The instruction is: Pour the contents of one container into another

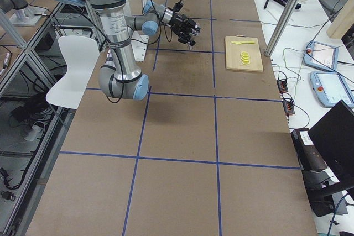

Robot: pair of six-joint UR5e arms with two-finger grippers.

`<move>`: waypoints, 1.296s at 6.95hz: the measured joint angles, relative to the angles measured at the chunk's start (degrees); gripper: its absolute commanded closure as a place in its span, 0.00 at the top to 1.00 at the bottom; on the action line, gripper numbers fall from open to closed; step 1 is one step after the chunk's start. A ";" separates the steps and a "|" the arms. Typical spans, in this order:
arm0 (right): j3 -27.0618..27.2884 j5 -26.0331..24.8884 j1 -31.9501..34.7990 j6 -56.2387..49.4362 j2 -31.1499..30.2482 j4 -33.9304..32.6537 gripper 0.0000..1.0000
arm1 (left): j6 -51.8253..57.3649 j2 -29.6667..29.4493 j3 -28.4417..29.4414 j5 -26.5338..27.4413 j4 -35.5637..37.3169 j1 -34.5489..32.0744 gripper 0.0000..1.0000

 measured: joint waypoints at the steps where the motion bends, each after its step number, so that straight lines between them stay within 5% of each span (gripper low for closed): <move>1: 0.00 -0.13 0.01 -1.16 0.11 -0.03 0.00 | 0.00 0.00 0.00 0.00 0.00 0.00 0.00; 9: 0.00 -2.03 0.22 -10.48 0.94 -1.73 0.00 | 0.00 0.00 -0.01 0.00 0.00 0.00 0.00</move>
